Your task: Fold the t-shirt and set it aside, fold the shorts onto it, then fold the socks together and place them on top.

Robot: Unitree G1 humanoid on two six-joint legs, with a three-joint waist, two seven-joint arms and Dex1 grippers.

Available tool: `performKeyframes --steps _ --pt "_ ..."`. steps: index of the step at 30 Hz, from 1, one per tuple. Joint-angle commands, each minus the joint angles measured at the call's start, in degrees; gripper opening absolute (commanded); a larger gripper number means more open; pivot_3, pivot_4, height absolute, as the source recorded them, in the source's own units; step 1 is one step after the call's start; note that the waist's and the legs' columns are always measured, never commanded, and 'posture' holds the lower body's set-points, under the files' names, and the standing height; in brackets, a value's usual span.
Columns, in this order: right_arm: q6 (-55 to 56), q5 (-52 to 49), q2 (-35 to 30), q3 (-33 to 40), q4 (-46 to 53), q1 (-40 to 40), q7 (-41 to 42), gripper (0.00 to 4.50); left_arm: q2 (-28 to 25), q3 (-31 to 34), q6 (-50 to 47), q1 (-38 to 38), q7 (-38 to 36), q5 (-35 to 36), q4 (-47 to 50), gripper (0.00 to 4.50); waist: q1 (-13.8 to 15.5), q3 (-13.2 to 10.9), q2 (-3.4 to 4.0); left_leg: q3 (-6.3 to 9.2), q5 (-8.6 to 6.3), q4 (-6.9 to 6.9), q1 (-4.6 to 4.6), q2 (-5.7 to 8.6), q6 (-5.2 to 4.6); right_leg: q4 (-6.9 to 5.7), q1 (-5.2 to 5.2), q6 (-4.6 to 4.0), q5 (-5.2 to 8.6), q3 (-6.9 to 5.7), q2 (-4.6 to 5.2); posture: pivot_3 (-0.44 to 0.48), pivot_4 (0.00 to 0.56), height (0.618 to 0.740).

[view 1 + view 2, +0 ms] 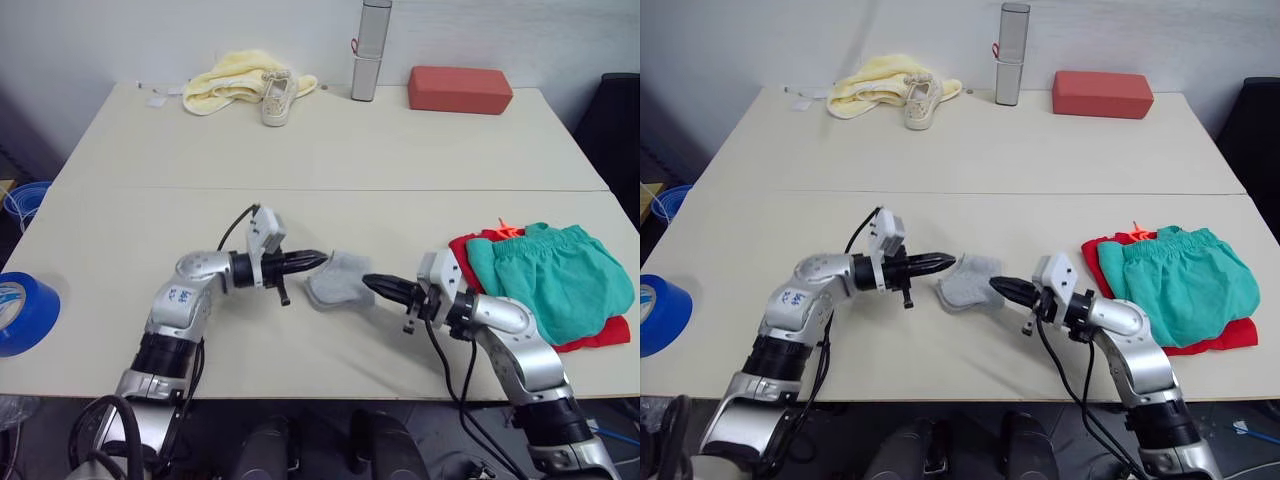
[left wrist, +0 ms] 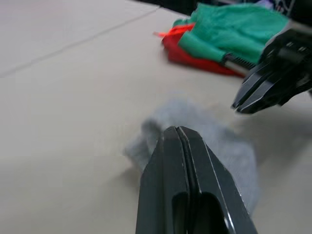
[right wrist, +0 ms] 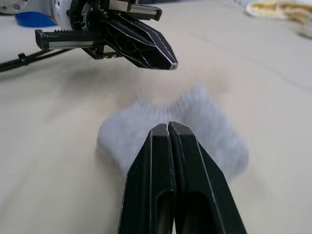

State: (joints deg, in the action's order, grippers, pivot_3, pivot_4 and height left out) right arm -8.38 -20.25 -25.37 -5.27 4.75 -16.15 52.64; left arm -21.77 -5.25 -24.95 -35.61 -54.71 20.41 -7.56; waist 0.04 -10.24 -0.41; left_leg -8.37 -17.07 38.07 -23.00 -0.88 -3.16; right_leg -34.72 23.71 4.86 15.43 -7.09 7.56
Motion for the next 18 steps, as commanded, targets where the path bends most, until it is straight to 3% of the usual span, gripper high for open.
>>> performKeyframes --steps 1,7,14,18 --pt "1.8 2.5 1.4 -2.4 -2.2 -0.8 -0.2 0.06 2.0 -3.1 2.7 -2.7 0.3 -3.0 -3.5 0.00 0.0 0.0 0.00 0.00 0.03 0.00 0.00 0.00 -0.06 -0.02 -0.03 0.00 0.00 -0.01 -0.01 0.000 0.150 0.740" --pt "3.6 4.7 1.7 -4.1 -3.9 -0.5 0.8 0.06 5.3 -6.5 7.2 -3.3 1.9 -7.9 -10.3 0.00 -0.2 0.0 -0.01 -0.06 0.09 0.03 -0.14 0.03 -0.19 -0.13 0.02 0.03 -0.01 -0.09 -0.08 0.000 0.150 0.740" --pt "3.6 3.1 -1.1 -2.4 0.0 3.3 3.3 0.06 6.9 -5.3 15.0 -2.2 4.7 -10.5 -16.2 0.00 -0.1 0.0 -0.01 0.00 0.10 0.05 -0.12 0.01 -0.18 -0.09 0.00 0.03 -0.01 -0.12 -0.03 0.000 0.150 0.740" --pt "-17.6 -13.2 -4.2 5.1 8.6 4.9 0.9 0.06 5.5 1.9 24.0 2.0 -3.8 -1.5 -10.8 0.00 -0.3 0.0 -0.01 0.05 0.09 0.05 -0.11 -0.03 -0.17 0.01 0.04 0.02 -0.01 -0.05 0.04 0.000 0.150 0.740"
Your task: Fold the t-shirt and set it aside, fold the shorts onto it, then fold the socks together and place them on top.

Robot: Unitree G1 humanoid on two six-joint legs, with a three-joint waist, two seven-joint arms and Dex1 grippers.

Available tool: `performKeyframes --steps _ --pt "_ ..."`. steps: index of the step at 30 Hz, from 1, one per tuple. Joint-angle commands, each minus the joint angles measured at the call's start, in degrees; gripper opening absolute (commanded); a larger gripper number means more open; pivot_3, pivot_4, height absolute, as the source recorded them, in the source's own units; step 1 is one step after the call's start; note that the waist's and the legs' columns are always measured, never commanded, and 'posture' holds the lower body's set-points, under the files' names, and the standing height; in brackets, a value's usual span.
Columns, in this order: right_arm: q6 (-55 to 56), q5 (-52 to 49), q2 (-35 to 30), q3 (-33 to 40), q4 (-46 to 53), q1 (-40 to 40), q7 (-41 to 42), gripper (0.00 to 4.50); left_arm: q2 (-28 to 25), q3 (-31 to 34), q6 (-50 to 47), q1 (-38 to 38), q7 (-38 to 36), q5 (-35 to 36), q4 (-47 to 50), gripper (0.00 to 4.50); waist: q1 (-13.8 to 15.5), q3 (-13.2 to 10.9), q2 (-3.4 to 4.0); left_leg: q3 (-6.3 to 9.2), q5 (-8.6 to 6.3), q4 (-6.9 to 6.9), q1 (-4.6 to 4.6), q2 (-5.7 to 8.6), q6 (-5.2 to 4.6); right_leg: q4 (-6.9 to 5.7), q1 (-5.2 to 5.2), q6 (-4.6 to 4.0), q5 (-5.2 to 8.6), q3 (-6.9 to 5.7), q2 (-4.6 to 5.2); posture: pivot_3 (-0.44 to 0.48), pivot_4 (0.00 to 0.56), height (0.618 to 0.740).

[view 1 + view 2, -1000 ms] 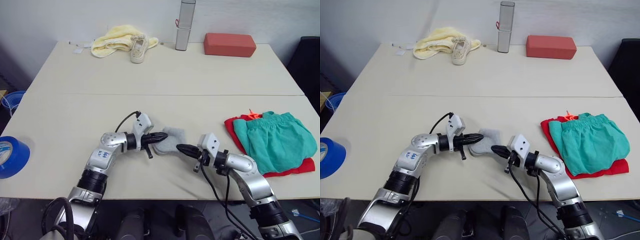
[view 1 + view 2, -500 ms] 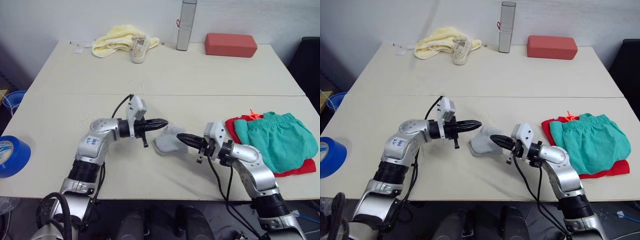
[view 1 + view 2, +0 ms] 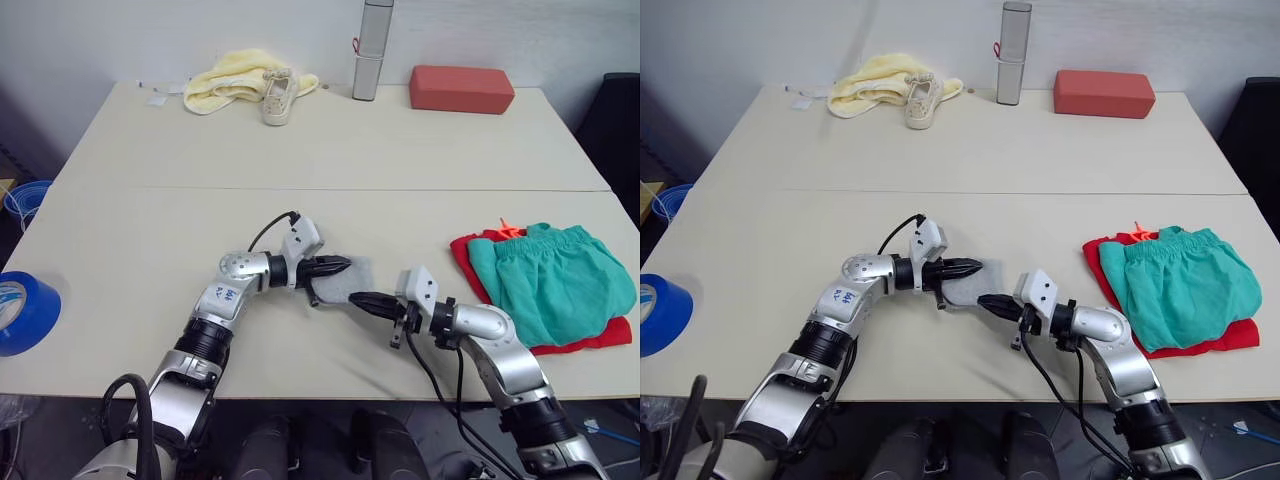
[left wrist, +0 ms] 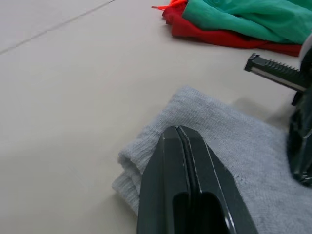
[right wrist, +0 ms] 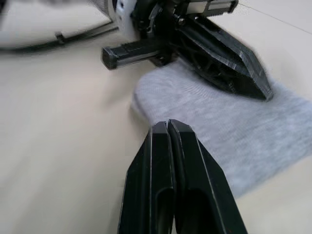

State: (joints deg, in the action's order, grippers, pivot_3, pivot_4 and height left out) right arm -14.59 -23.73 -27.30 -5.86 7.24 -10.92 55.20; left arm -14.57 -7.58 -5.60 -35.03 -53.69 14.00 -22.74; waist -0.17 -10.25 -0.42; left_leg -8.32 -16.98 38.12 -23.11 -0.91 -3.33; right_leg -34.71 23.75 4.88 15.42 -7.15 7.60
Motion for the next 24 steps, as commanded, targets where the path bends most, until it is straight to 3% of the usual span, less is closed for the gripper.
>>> performKeyframes --steps 1,3,7,13,18,24 --pt "-14.5 -11.4 -3.2 6.8 6.5 -0.7 -2.2 0.41 -3.0 4.5 4.1 1.7 -6.2 5.3 4.8 0.00 -0.1 0.0 0.00 0.00 -0.01 0.00 0.00 -0.01 0.02 0.00 0.02 -0.02 0.01 0.02 0.01 0.000 0.150 0.740" --pt "-21.8 -14.7 -5.8 8.0 6.8 -1.6 -2.5 0.89 -5.1 4.8 3.2 2.2 -8.7 5.9 5.3 0.00 0.0 0.0 0.01 0.06 -0.02 0.00 0.01 -0.03 0.07 -0.02 0.03 -0.08 0.03 -0.02 0.02 0.000 0.150 0.740" --pt "-36.2 -14.7 -10.0 7.1 2.1 -6.8 -7.5 2.36 -7.1 4.5 4.7 2.0 -12.4 5.6 3.9 0.00 0.2 0.0 0.01 0.07 -0.09 -0.01 0.03 -0.01 0.13 -0.03 0.03 -0.14 0.05 -0.04 0.08 0.000 0.150 0.740" --pt "-53.6 -18.9 -7.0 8.9 -9.4 -17.4 -11.6 4.46 -6.3 3.1 10.0 -0.1 -14.7 2.7 -0.7 0.00 0.1 0.0 0.02 0.06 -0.05 -0.01 -0.04 0.04 0.02 0.01 0.06 -0.12 0.04 -0.09 0.15 0.000 0.150 0.740" --pt "-60.2 -18.6 -1.6 9.8 -18.8 -24.0 -15.0 4.46 -5.6 1.7 13.0 -1.9 -14.8 0.0 -5.6 0.00 -0.2 0.0 0.01 0.04 -0.03 0.01 -0.03 0.04 0.00 -0.06 0.04 -0.11 0.04 -0.11 0.12 0.000 0.150 0.740" --pt "-66.6 -17.6 4.2 7.8 -22.5 -28.5 -17.6 4.46 -5.4 1.0 14.0 -2.5 -12.9 -2.8 -8.4 0.00 -1.6 0.1 0.02 0.03 -0.02 -0.04 0.00 0.01 0.02 -0.32 0.04 -0.11 0.04 -0.12 0.06 0.000 0.150 0.740"
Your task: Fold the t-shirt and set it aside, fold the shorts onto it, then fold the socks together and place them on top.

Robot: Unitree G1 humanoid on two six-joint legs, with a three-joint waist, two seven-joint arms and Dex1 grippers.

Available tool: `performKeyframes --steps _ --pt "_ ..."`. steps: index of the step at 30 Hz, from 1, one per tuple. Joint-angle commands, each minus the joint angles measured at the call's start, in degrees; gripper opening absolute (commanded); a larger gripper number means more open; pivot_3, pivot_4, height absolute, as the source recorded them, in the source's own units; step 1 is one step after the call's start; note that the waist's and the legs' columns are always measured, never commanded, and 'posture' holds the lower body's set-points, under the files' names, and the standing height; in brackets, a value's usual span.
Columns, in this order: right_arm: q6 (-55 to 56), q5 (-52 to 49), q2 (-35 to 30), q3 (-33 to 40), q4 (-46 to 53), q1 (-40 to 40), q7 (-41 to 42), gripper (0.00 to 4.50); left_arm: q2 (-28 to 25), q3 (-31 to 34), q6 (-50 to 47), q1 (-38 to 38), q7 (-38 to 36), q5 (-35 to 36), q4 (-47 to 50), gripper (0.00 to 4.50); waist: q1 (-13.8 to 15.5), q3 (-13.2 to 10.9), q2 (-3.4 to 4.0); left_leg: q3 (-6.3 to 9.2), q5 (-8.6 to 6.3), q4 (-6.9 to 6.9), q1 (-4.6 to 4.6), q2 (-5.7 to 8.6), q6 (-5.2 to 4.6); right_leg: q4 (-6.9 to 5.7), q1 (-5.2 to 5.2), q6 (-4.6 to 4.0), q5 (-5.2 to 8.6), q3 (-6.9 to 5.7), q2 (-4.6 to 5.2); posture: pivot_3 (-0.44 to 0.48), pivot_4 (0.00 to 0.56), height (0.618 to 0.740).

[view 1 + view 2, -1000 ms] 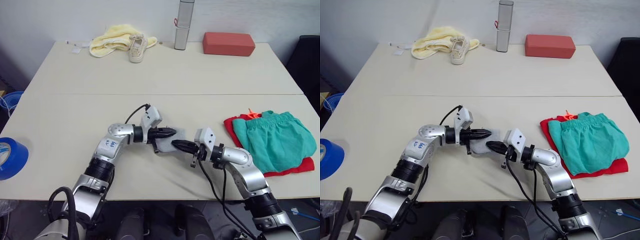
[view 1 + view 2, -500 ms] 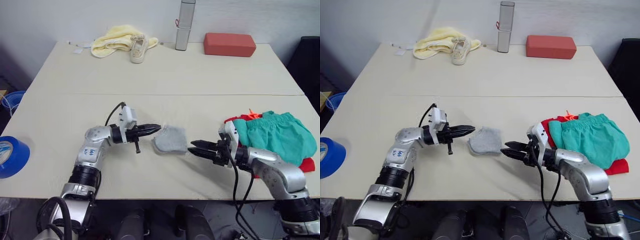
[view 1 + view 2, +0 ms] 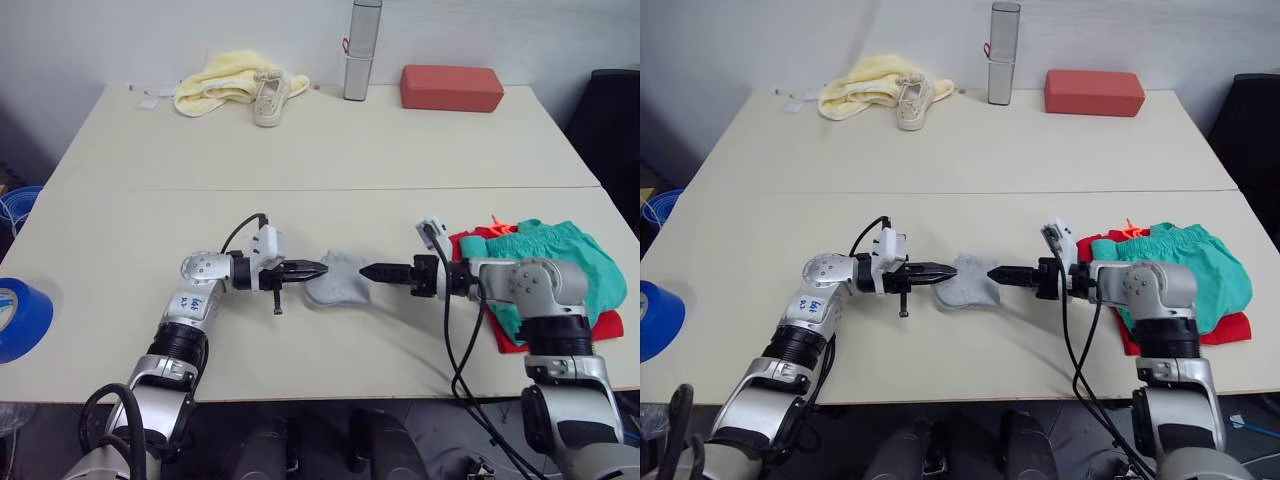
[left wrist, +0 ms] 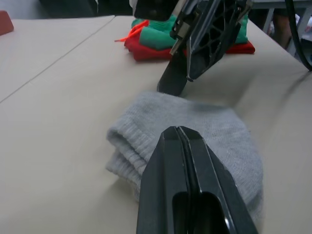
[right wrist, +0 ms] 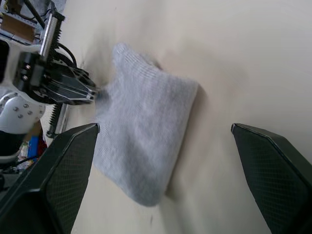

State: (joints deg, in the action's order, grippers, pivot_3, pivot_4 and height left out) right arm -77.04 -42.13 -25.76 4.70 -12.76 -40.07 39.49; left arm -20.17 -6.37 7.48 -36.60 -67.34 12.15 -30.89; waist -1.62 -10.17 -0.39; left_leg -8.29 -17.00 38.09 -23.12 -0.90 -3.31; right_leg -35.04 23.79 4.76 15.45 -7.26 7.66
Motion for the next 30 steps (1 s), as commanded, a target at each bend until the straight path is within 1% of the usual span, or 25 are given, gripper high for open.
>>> performKeyframes --steps 1,6,9,15,17,20,21,23,27,30 --pt "-4.8 0.7 3.7 -2.5 -2.7 0.3 -2.3 4.46 0.2 -0.4 1.2 -0.8 1.0 -1.3 -0.5 0.00 -0.3 0.0 -0.01 -0.01 0.00 0.00 0.00 -0.01 0.01 0.00 0.00 0.00 0.00 0.00 -0.03 0.000 0.150 0.740" --pt "-7.4 0.6 7.1 -2.9 -2.0 -0.3 -3.4 4.46 0.2 -0.8 1.7 0.0 1.4 -1.8 -0.4 0.00 -0.8 0.1 -0.02 -0.05 -0.01 -0.02 0.03 -0.10 0.06 -0.03 0.00 -0.03 0.02 -0.01 -0.16 0.000 0.150 0.740" --pt "-8.4 0.4 9.0 -1.7 -1.4 -0.1 -4.6 3.90 0.0 -0.7 1.8 0.9 1.9 -1.8 0.3 0.00 -1.1 0.1 -0.01 -0.06 -0.02 -0.03 0.03 -0.11 0.07 -0.02 0.00 -0.04 0.02 -0.02 -0.17 0.000 0.150 0.740" --pt "-9.9 -0.1 11.4 0.7 0.3 1.2 -6.6 1.82 -0.2 0.0 1.5 2.1 2.7 -0.9 1.6 0.00 -1.1 0.1 -0.01 -0.06 -0.03 -0.05 0.02 -0.11 0.08 0.00 0.01 -0.05 0.03 -0.03 -0.15 0.000 0.150 0.740" --pt "-9.7 -0.1 13.1 4.1 -0.1 1.2 -8.5 1.05 -0.4 0.4 1.2 2.8 2.1 -0.1 2.5 0.00 -1.2 0.1 -0.01 -0.06 -0.03 -0.05 0.02 -0.11 0.08 0.00 0.01 -0.05 0.03 -0.03 -0.15 0.000 0.150 0.740" --pt "-8.9 -0.4 14.2 9.3 0.6 1.6 -10.6 0.20 -0.8 1.1 0.6 4.1 1.2 1.3 4.4 0.00 -1.4 0.1 -0.06 -0.06 -0.03 -0.05 0.04 -0.12 0.10 -0.02 0.00 -0.05 0.03 -0.02 -0.15 0.000 0.150 0.740" --pt "-8.9 -0.8 14.1 10.3 1.6 1.9 -10.5 0.02 -0.9 1.3 0.3 4.4 1.1 1.7 5.0 0.00 -1.4 0.1 -0.06 -0.06 -0.03 -0.05 0.05 -0.12 0.10 -0.02 0.00 -0.05 0.03 -0.01 -0.15 0.000 0.150 0.740" --pt "-8.4 -2.8 13.3 12.4 5.2 3.1 -9.4 0.00 -0.9 2.1 -0.8 4.9 0.9 3.0 6.6 0.00 -1.3 0.1 -0.06 -0.05 -0.03 -0.05 0.04 -0.11 0.10 -0.02 0.00 -0.05 0.03 -0.02 -0.13 0.000 0.150 0.740" --pt "-9.6 -8.1 9.9 17.8 14.3 6.2 -7.8 0.00 0.1 4.2 -5.6 5.5 2.3 7.5 12.4 0.00 0.0 0.0 0.03 -0.04 -0.05 -0.05 -0.12 -0.05 0.07 0.02 0.13 -0.03 0.02 0.00 -0.06 0.000 0.150 0.740" --pt "-11.6 -12.6 7.9 27.3 19.3 6.4 -10.1 0.00 1.1 5.3 -10.5 5.6 3.9 11.0 18.3 0.00 0.2 0.0 0.03 -0.04 -0.04 -0.05 -0.21 0.00 0.02 0.06 0.17 0.02 -0.01 -0.01 0.00 0.000 0.150 0.740"
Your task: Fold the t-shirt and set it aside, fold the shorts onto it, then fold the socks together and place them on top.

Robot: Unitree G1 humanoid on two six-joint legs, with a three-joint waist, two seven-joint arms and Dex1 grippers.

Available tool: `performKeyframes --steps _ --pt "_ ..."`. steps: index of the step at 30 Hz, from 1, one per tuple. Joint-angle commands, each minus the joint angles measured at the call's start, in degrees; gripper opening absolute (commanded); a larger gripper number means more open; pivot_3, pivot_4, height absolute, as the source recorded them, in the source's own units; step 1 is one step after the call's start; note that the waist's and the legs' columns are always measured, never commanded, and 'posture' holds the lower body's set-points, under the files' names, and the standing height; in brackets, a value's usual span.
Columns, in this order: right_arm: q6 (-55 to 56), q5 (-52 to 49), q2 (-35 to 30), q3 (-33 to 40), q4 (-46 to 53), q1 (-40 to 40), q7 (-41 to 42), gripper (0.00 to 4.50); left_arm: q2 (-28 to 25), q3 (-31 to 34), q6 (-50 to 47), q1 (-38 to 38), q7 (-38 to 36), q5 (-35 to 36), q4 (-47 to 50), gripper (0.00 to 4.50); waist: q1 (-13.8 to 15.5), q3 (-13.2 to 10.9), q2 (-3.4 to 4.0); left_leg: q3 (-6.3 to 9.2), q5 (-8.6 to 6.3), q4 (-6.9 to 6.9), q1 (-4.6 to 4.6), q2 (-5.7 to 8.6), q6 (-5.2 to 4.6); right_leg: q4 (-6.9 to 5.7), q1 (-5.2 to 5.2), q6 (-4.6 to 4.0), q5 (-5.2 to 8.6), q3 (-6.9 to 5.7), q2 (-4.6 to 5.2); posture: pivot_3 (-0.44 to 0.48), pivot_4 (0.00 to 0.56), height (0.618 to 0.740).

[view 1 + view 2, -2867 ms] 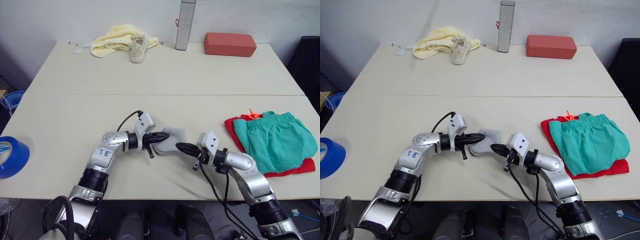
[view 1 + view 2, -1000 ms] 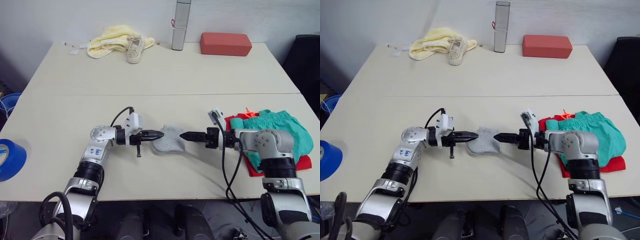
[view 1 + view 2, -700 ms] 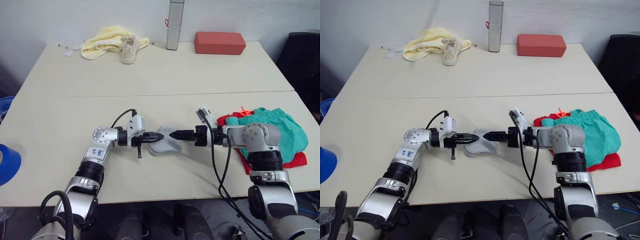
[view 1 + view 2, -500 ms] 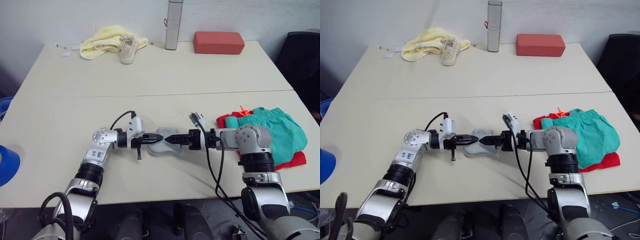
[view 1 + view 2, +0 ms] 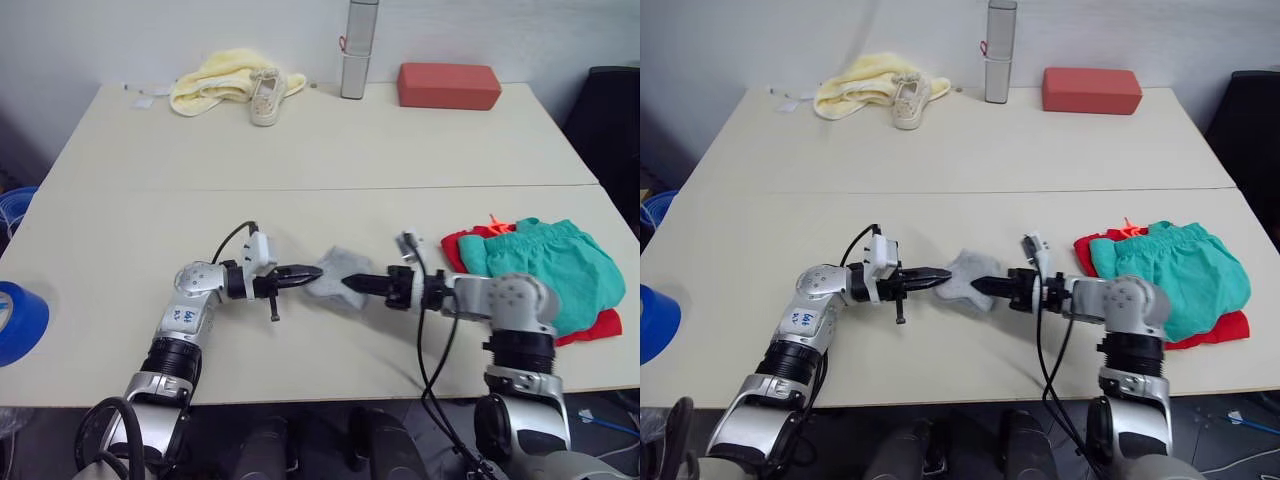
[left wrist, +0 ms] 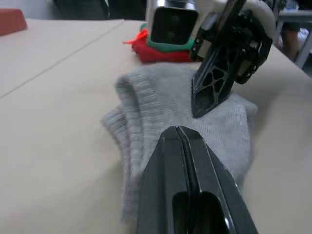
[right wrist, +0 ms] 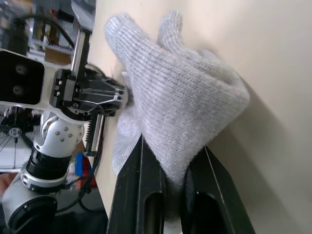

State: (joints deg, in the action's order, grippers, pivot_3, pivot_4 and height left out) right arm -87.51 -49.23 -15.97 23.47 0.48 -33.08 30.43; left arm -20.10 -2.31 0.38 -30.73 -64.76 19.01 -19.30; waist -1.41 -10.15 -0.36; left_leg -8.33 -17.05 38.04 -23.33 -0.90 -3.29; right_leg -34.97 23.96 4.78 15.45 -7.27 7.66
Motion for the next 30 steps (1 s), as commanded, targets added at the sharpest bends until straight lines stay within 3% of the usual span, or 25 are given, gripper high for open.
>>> performKeyframes --steps 1,8,13,18,28,30 --pt "-1.5 -6.5 -2.8 11.8 7.3 -0.7 -2.0 0.00 1.2 1.2 -4.5 -0.2 1.6 4.9 8.4 0.00 0.1 0.0 0.00 0.00 0.00 0.00 0.01 0.00 -0.01 0.02 -0.02 0.02 -0.01 0.00 0.00 0.000 0.150 0.740" --pt "-4.3 -9.6 -11.5 34.6 9.0 -4.2 -12.8 0.00 3.6 -0.5 -9.3 0.3 3.0 7.4 16.1 0.00 0.1 -0.1 0.14 -0.04 0.01 -0.01 0.03 0.01 -0.03 0.03 -0.05 0.04 -0.02 0.01 -0.07 0.000 0.150 0.740" --pt "-5.0 -9.7 -15.2 44.0 5.7 -3.9 -20.0 0.00 4.8 -1.0 -12.7 0.3 3.4 9.3 18.1 0.00 0.0 -0.1 0.16 -0.07 0.03 -0.02 0.06 0.00 -0.06 0.17 -0.07 0.03 -0.01 0.03 -0.14 0.000 0.150 0.740" --pt "-4.2 -5.3 -18.2 48.5 -2.2 -0.3 -23.1 0.00 3.5 -1.2 -14.6 0.8 2.4 9.5 19.0 1.10 0.0 -0.1 0.18 -0.15 0.07 -0.03 0.06 0.03 -0.13 0.12 -0.07 0.04 -0.01 0.07 -0.15 0.000 0.150 0.740" --pt "0.7 1.4 -19.7 45.3 -12.3 6.4 -24.0 0.00 -2.1 2.3 -20.5 6.3 4.2 13.4 28.4 4.22 -0.1 0.0 0.21 -0.18 0.09 -0.04 0.12 0.02 -0.11 0.22 -0.08 0.06 -0.01 0.18 -0.17 0.000 0.150 0.740" --pt "1.3 3.4 -20.2 45.0 -13.9 6.5 -25.6 0.00 -2.6 2.8 -21.1 7.3 4.9 13.5 29.5 4.45 -0.1 0.0 0.21 -0.17 0.10 -0.04 0.13 0.02 -0.10 0.24 -0.09 0.06 -0.01 0.18 -0.16 0.000 0.150 0.740"
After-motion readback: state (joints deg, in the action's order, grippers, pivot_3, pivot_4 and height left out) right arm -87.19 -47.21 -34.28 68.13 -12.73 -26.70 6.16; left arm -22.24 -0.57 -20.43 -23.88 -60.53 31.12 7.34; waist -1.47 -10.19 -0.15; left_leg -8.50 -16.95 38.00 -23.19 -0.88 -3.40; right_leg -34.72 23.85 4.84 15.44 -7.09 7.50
